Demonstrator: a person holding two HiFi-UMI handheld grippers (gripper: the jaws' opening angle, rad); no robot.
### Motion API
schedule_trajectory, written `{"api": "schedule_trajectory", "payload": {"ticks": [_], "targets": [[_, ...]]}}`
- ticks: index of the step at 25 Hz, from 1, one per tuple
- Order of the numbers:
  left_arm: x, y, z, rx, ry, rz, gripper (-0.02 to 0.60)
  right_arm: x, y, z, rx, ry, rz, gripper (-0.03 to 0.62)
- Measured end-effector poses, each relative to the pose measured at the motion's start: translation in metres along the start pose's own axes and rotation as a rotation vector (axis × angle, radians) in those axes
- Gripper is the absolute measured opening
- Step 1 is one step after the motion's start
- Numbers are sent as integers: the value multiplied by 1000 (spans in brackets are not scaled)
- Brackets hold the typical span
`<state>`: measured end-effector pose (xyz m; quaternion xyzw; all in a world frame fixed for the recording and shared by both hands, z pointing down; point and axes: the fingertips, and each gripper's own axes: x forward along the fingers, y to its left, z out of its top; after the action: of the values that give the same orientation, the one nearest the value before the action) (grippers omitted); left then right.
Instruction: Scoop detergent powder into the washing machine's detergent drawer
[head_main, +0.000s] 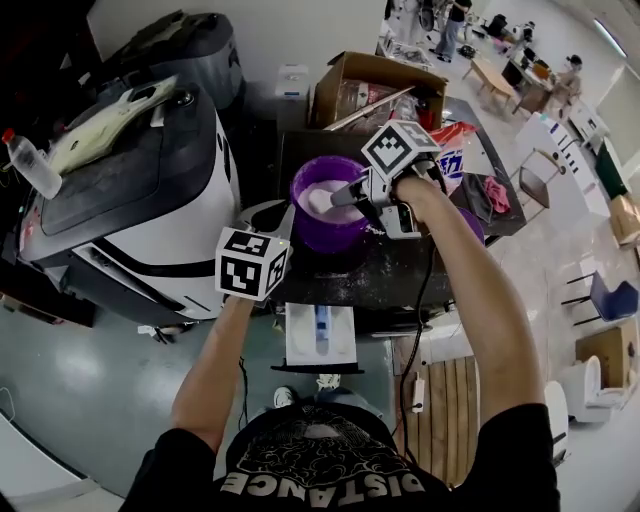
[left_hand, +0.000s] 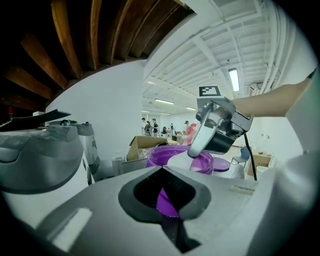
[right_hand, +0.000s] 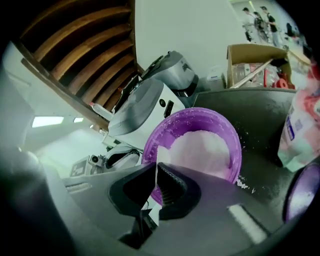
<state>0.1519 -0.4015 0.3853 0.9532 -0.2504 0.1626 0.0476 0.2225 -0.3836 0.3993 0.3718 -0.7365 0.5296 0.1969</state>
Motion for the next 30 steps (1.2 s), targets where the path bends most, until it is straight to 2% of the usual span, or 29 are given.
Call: {"api": "schedule_trajectory", "payload": {"ticks": [8,14,24,30], "targets": [[-12,-7,1,24,-12,-47,0,-15,6,5,209,-290,81,38],[-26,-11,0,31,-20,-74,0,-28,17,4,367,-498,179,38],[-52,-26,-10,37,-35,-129,0,-43,39,-27,503,-719,301,38],[-61,-34,-18,13,-36,-149,0,-48,51,-48,548,-817,340,38]]}}
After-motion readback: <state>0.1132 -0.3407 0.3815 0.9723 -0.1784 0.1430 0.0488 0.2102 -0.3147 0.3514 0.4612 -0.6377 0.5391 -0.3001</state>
